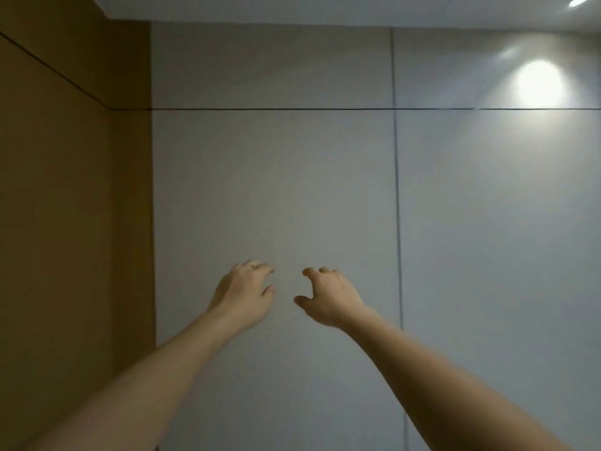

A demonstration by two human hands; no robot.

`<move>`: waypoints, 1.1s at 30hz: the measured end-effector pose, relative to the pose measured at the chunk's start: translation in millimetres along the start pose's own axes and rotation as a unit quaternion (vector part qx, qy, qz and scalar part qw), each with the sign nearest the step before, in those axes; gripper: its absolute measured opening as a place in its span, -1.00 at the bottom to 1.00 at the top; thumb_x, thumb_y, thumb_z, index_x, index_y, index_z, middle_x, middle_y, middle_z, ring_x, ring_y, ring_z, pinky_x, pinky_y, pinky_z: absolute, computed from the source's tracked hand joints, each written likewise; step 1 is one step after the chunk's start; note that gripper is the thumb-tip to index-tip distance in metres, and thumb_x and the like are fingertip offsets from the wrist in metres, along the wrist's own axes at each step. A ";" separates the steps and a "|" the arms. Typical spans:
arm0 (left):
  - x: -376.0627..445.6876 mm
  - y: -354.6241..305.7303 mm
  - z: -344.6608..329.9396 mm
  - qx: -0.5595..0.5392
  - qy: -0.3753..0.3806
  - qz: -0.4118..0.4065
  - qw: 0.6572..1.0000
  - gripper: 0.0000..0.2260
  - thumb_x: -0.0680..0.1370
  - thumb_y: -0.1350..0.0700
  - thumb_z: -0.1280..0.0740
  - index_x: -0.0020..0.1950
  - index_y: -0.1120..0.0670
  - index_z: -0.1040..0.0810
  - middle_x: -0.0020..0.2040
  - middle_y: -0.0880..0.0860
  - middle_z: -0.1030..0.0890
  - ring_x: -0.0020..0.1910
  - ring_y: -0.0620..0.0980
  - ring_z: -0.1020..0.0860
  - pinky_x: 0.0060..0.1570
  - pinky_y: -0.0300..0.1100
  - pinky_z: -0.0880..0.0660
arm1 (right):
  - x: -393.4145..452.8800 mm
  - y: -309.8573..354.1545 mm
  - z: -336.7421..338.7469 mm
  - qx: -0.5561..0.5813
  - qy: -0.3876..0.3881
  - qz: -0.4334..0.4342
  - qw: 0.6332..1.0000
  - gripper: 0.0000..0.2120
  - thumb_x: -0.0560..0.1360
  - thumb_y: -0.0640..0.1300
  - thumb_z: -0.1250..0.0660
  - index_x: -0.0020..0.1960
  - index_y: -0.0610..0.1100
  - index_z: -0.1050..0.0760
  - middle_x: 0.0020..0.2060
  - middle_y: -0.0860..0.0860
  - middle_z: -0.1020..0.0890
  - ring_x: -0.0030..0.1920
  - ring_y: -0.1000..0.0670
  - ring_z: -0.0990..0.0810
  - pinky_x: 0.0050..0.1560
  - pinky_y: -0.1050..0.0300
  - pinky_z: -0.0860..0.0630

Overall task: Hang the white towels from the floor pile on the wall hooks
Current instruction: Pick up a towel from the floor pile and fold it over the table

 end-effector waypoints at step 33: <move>-64.0 -906.4 -518.9 -0.313 0.383 -0.402 0.771 -0.59 0.58 -0.08 -0.27 0.42 -0.06 -0.38 0.40 0.00 -0.39 0.33 0.05 -0.40 0.28 -0.01 -0.41 | -500.4 -808.2 185.0 -0.132 0.055 -0.632 0.762 -0.41 0.50 0.16 -0.32 0.45 -0.07 -0.33 0.29 -0.08 -0.50 0.24 -0.11 -0.50 0.17 0.00 -0.51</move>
Point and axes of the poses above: each hand's wrist, its own x-axis towards the middle knuckle, its own z-axis out of the back of the hand, y = z × x, the point moved 4 cm from there along x, towards the middle knuckle
